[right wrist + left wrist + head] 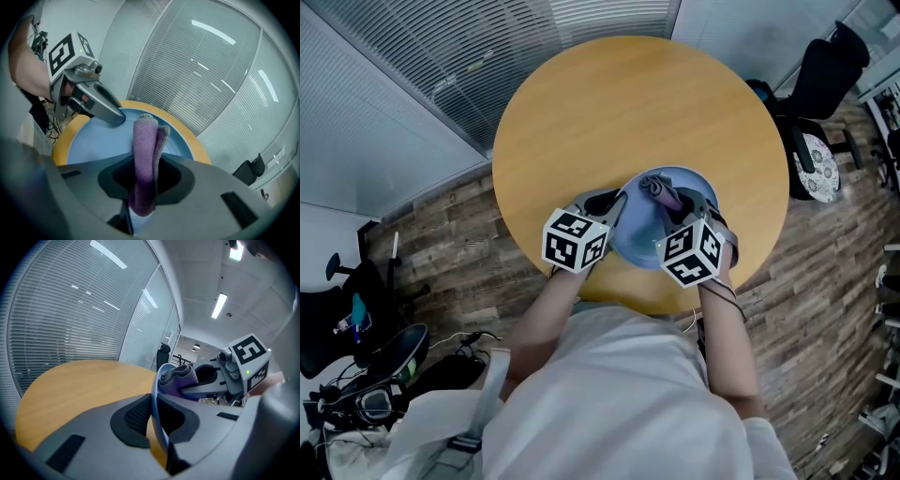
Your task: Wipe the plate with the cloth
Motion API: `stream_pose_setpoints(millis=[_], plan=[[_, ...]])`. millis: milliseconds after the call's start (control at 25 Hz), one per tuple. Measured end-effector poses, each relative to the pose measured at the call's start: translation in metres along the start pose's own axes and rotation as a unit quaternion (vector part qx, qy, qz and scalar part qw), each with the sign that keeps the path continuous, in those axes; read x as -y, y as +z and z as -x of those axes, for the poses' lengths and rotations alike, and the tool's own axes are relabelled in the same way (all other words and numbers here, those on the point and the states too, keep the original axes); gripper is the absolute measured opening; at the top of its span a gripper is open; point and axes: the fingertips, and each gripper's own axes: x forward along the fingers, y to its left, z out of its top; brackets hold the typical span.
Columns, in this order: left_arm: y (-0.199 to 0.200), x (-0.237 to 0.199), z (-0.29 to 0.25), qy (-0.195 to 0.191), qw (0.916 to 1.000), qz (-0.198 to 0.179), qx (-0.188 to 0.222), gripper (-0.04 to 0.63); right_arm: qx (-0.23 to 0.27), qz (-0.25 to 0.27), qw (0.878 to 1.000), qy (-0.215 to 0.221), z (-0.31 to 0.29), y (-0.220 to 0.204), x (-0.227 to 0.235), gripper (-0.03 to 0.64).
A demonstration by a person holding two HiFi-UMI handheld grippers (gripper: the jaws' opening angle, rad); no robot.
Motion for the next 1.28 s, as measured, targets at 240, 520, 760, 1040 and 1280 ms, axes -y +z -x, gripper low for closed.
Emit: stream_pose_setpoints(millis=[240, 520, 760, 1040, 1280], plan=[[0.002, -0.003, -0.001, 0.003, 1.0000, -0.001, 0.000, 0.031, -0.013, -0.017, 1.000, -0.010, 0.000, -0.015, 0.011, 0.092], [0.003, -0.008, 0.002, 0.008, 1.0000, -0.002, 0.001, 0.032, -0.032, -0.034, 0.999, -0.020, -0.001, -0.033, 0.021, 0.092], [0.004, -0.011, 0.003, 0.013, 0.9999, -0.007, 0.003, 0.032, -0.048, -0.044, 0.998, -0.026, -0.001, -0.046, 0.027, 0.092], [0.005, -0.011, 0.004, 0.014, 0.9997, -0.017, 0.007, 0.032, -0.059, -0.057, 0.996, -0.035, 0.000, -0.056, 0.032, 0.092], [0.007, -0.009, 0.005, 0.017, 0.9993, -0.031, 0.009, 0.032, -0.070, -0.077, 0.993, -0.050, 0.002, -0.064, 0.038, 0.093]])
